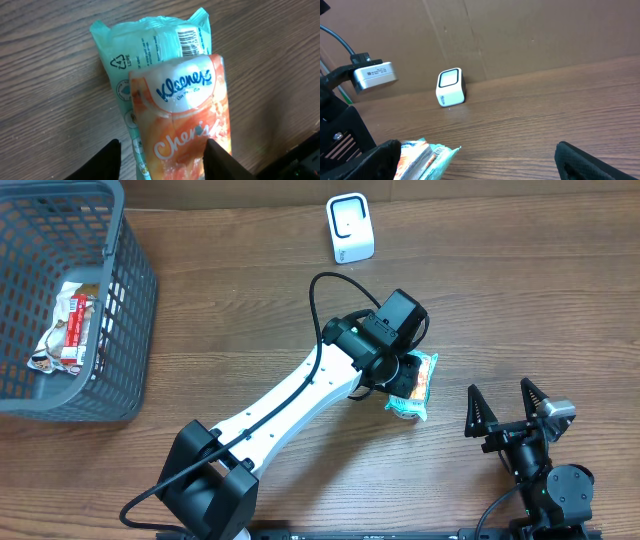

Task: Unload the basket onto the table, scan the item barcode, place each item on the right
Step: 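Lower the held packs onto the table near the right gripper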

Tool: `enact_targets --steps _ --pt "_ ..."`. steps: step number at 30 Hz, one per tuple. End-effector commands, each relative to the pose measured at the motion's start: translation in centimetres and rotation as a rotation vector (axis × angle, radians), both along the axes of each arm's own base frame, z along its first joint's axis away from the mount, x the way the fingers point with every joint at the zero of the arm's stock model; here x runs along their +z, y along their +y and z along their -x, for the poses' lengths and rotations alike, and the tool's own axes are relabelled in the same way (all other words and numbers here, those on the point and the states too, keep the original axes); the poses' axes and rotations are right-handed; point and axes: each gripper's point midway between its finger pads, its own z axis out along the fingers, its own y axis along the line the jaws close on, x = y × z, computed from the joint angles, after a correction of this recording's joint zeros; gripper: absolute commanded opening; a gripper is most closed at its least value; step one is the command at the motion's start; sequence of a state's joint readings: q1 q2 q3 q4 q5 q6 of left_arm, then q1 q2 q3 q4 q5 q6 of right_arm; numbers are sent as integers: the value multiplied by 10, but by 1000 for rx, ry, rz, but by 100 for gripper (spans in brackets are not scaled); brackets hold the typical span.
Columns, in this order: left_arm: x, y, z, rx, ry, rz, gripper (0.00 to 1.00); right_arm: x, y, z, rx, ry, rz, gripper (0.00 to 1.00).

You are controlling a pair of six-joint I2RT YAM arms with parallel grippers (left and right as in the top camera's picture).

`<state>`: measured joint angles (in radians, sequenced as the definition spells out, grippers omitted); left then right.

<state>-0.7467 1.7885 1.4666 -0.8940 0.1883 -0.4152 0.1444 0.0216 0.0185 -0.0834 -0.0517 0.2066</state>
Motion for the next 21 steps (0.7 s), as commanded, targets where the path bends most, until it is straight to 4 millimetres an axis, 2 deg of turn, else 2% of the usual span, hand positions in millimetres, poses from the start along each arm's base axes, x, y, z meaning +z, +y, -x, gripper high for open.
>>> enact_targets --steps 1,5,9,14,19,21 --pt "-17 3 3 -5 14 -29 42 -4 -2 -1 -11 7 -2 100" --pt "-21 2 3 -6 10 -26 40 -4 -2 -1 -11 7 -2 100" --pt "-20 0 2 -7 5 -20 33 -4 -2 -1 -11 7 -2 100" --pt "-20 1 2 -7 6 -21 34 -4 -2 -1 -11 7 -2 100" --pt "-20 1 2 -7 5 -21 27 -4 -2 -1 -11 7 -2 100" --pt "-20 1 2 -7 6 -21 27 -4 -2 -1 -11 7 -2 100"
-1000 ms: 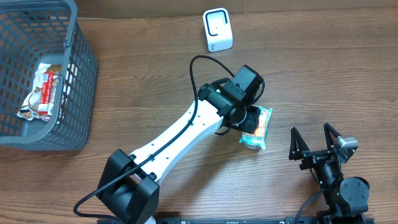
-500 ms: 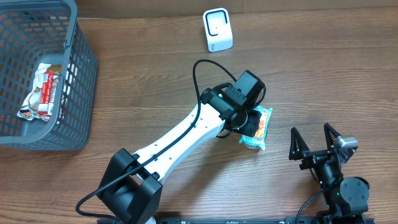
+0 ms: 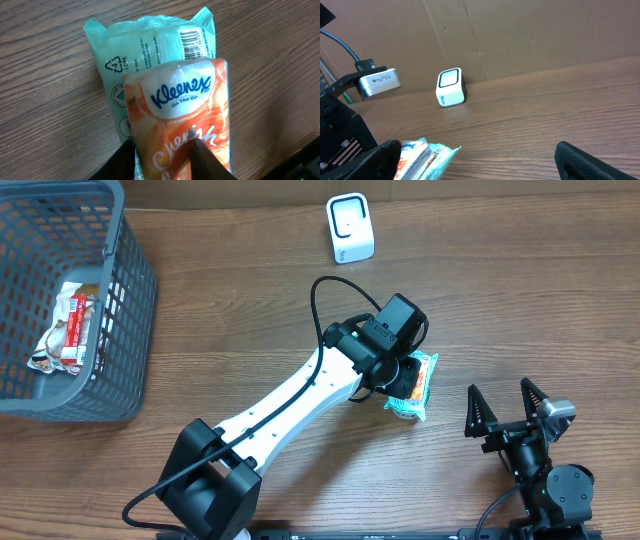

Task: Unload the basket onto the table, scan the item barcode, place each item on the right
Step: 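Lower the held packs onto the table near the right gripper, then open the left gripper, releasing the packs onto the table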

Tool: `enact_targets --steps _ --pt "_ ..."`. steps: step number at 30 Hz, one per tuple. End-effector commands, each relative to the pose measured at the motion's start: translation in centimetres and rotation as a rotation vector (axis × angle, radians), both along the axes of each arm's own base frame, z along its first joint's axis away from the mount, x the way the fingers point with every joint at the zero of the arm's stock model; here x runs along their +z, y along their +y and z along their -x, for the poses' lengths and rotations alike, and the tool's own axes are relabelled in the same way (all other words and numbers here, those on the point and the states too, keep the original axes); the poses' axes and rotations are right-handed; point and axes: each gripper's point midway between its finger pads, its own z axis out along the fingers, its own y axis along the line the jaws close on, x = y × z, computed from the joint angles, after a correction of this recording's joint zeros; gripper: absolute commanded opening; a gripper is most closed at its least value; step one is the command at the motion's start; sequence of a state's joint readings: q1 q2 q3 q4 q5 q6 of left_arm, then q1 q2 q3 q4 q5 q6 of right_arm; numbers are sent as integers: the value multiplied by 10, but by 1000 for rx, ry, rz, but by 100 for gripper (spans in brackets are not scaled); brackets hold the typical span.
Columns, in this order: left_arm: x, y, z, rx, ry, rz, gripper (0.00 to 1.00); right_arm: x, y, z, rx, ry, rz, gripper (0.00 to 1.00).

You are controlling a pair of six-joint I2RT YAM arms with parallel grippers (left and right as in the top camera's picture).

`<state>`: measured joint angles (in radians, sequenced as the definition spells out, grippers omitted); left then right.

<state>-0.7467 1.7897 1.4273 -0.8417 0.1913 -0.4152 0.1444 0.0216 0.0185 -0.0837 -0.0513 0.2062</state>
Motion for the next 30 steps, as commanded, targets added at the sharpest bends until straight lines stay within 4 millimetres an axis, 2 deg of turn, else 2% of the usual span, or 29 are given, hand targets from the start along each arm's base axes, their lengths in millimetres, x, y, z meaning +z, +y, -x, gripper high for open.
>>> enact_targets --steps 1,4,7,8,9,10,11,15,19,23,30 --pt "-11 2 3 -6 13 -31 28 -4 -2 -1 -10 7 -3 100" --pt "-11 2 4 -8 13 -31 31 -4 -2 -1 -10 7 -3 100" --pt "-12 0 6 -15 12 -32 29 -4 -2 -1 -10 7 -3 100" --pt "-12 -1 7 -17 11 -32 25 -4 -2 -1 -10 7 -3 100" --pt "-13 -2 7 -19 9 -31 18 -4 -2 -1 -10 7 -3 100" --pt "-13 -2 7 -21 9 -31 5 -4 -2 -1 -10 7 -3 100" --pt "-13 -2 7 -21 9 -31 4 -4 -2 -1 -10 7 -3 100" --pt "0 -4 0 -19 -20 -5 4 -4 -2 -1 -10 7 -3 100" --pt "34 -8 -12 -33 -103 48 4 -4 -2 -1 -10 7 -3 100" --pt "55 -3 -18 -13 -146 68 4 -4 -2 -1 -10 7 -3 100" --pt "49 30 -24 42 -151 -50 4 -4 -2 -1 -10 7 -3 100"
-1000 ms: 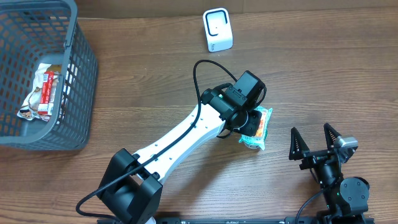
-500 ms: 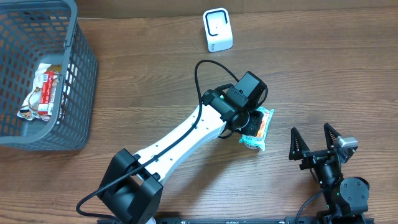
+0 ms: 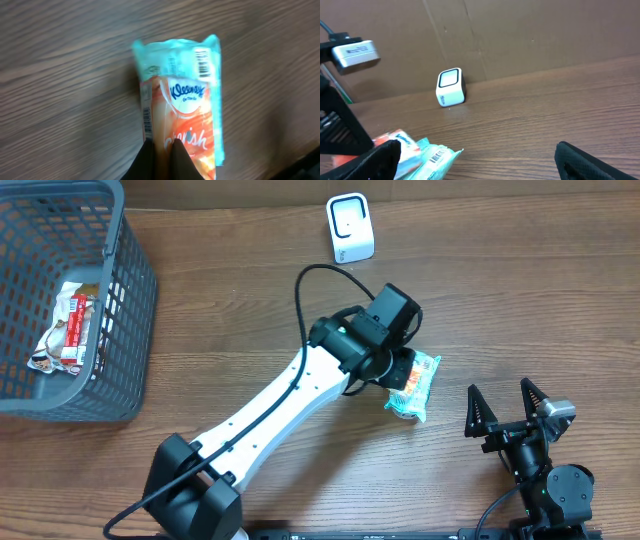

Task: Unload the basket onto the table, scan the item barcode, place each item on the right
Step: 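Open the left gripper, releasing the packs onto the table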

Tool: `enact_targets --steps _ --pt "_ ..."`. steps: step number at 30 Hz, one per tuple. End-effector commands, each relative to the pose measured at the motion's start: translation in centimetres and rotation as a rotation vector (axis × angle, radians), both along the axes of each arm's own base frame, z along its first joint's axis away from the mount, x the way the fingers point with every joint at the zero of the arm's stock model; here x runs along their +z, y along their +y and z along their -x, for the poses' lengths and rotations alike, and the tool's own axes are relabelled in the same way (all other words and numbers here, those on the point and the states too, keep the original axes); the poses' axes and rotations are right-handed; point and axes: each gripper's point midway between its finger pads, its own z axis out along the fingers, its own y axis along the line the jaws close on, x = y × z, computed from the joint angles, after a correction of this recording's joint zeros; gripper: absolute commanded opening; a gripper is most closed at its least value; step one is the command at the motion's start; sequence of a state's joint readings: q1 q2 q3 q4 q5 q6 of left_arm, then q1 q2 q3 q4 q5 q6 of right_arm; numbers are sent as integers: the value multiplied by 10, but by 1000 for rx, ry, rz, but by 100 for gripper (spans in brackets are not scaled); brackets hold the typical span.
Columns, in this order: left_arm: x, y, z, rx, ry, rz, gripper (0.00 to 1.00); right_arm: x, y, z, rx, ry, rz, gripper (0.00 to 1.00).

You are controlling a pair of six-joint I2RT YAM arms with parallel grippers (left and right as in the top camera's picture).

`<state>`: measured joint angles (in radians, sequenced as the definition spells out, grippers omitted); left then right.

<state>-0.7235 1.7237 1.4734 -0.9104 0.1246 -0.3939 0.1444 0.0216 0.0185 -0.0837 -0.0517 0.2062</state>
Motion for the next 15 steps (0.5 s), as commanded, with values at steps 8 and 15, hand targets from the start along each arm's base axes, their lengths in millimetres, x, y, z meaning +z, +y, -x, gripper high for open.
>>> enact_targets --steps 8,15 --pt "9 67 -31 126 -142 -260 4 -4 -2 -1 -11 7 -3 100" --pt "3 91 -31 159 -137 -365 4 -4 -2 -1 -11 7 -3 100"
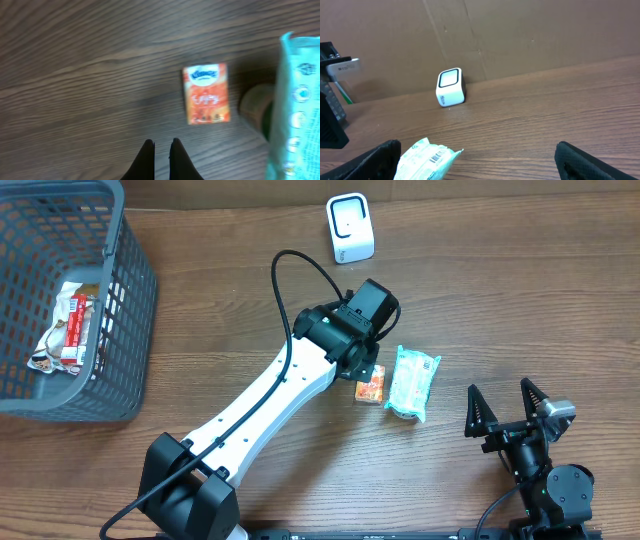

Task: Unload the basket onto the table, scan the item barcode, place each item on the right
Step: 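Open the left gripper, releasing the packs onto the table, then grasp the small orange Kleenex pack with the left gripper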

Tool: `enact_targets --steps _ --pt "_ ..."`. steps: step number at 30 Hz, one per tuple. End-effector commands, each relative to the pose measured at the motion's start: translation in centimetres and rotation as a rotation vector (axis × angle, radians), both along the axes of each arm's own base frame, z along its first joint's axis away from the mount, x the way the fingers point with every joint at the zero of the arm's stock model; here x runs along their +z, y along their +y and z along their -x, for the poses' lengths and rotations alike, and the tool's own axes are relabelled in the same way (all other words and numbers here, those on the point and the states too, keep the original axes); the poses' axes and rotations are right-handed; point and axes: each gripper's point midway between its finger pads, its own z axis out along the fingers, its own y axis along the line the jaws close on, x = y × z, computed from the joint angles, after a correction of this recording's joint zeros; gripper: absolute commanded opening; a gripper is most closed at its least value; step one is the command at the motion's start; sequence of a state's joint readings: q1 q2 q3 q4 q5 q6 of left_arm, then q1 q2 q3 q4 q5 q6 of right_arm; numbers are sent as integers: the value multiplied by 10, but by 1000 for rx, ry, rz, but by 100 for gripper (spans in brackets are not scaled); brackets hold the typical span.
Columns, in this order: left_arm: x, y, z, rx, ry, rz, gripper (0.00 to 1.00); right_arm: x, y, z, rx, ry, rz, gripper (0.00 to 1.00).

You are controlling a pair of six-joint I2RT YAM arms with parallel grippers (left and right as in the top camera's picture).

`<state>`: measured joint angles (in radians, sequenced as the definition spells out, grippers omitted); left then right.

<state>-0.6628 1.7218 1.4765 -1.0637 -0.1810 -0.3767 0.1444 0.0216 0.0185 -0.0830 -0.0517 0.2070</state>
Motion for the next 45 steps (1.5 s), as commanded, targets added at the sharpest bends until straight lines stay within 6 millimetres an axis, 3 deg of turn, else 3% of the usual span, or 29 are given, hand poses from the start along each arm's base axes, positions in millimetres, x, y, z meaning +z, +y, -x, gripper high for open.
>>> enact_targets --steps 1,6,15,20,33,45 --pt "12 10 -9 15 -55 -49 4 -4 -2 -1 -11 7 -2 100" --pt "-7 9 -3 78 -1 -32 4 -4 -2 -1 -11 7 -2 100" --pt "-63 -26 2 43 109 102 4 -4 -2 -1 -11 7 -2 100" --pt "-89 -33 -1 40 149 100 4 -4 -2 -1 -11 7 -2 100" --pt "-103 -33 0 74 175 91 4 -4 -2 -1 -11 7 -2 100" --pt "-134 -31 1 109 220 54 4 -4 -2 -1 -11 7 -2 100"
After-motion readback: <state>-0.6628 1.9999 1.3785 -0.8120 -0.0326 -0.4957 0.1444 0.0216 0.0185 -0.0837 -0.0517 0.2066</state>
